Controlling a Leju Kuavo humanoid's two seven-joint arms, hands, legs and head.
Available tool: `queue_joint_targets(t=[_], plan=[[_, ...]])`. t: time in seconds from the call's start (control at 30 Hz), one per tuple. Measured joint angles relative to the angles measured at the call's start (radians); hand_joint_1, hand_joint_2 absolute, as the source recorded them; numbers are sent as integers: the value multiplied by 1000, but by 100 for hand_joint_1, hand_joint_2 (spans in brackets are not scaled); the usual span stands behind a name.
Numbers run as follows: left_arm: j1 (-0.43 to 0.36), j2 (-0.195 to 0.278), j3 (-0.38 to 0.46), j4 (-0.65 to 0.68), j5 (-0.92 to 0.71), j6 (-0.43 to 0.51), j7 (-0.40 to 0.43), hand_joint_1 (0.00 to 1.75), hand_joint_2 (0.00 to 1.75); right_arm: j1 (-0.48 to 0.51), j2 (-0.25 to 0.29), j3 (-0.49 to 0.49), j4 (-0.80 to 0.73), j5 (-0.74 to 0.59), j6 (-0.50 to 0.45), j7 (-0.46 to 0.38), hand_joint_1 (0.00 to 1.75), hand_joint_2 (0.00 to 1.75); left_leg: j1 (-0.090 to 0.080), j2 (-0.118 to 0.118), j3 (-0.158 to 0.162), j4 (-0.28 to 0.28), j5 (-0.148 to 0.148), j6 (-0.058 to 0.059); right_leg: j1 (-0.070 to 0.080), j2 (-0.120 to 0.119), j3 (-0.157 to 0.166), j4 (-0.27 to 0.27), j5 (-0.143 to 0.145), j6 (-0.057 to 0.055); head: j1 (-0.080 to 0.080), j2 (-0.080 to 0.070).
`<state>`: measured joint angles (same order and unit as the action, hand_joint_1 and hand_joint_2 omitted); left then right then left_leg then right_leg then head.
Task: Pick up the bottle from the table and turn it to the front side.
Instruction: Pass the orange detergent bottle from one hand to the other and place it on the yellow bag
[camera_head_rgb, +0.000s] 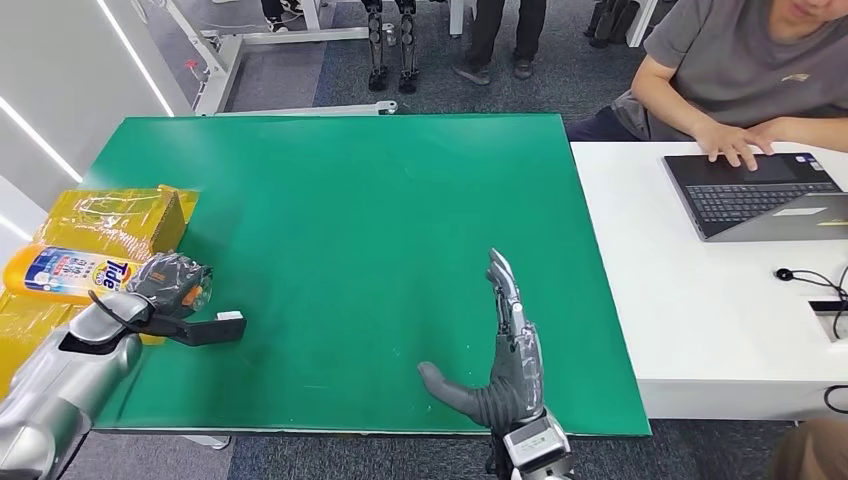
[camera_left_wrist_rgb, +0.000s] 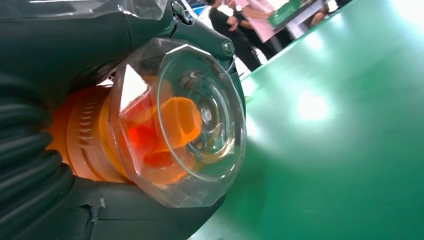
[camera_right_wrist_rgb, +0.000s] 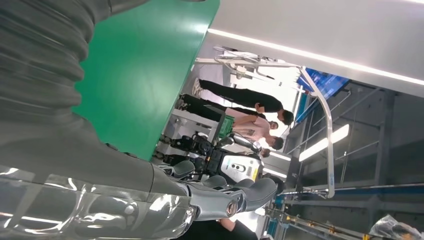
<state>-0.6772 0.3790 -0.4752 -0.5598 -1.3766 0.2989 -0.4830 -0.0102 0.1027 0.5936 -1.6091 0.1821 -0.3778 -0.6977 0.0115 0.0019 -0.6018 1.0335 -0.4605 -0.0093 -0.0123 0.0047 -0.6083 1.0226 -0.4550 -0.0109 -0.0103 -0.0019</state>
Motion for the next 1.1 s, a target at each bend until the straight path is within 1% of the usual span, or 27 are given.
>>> queue_joint_targets(t=[0.2, 0.37, 0.53, 0.67, 0.93, 0.97, 1.07, 1.1], plan=[[-22, -35, -31, 40, -11, -2, -10, 175, 175, -4, 11, -14, 0, 7, 3, 9, 0, 175, 0, 0, 0, 0, 0, 0, 0, 0, 0, 0, 0, 0, 0, 0], [-39, -69, -64, 68, -29, -21, -28, 175, 175, -8, 20, -21, 0, 12, 10, 18, 0, 175, 0, 0, 0, 0, 0, 0, 0, 0, 0, 0, 0, 0, 0, 0], [-51, -97, -79, 88, -16, -25, -23, 175, 175, -16, 28, -30, 0, 15, 22, 26, 0, 175, 0, 0, 0, 0, 0, 0, 0, 0, 0, 0, 0, 0, 0, 0], [-56, -109, -80, 105, -4, -25, -19, 175, 175, -20, 33, -36, 0, 17, 22, 30, 0, 175, 0, -1, 0, 0, 0, 0, 0, 0, 0, 0, 0, 0, 0, 0], [-62, -117, -81, 121, -3, -24, -18, 175, 175, -22, 34, -41, 0, 18, 22, 31, 0, 175, 0, -1, 0, 0, 0, 0, 0, 0, 0, 0, 0, 0, 0, 0], [-62, -117, -82, 122, -3, -25, -17, 165, 175, -22, 34, -42, 0, 18, 22, 31, 0, 175, 0, -1, 0, 0, 0, 0, 0, 0, 0, 0, 0, 0, 0, 0], [-64, -117, -85, 126, -2, -27, -5, 34, 175, -22, 35, -42, 0, 18, 22, 32, 0, 175, 0, -1, 0, 0, 0, 0, 0, 0, 0, 0, 0, 0, 0, 0], [-64, -117, -87, 127, -2, -27, 3, 0, 175, -22, 35, -42, 0, 18, 23, 32, 0, 175, 0, -1, 0, 0, 0, 0, 0, 0, 0, 0, 0, 0, 0, 0]])
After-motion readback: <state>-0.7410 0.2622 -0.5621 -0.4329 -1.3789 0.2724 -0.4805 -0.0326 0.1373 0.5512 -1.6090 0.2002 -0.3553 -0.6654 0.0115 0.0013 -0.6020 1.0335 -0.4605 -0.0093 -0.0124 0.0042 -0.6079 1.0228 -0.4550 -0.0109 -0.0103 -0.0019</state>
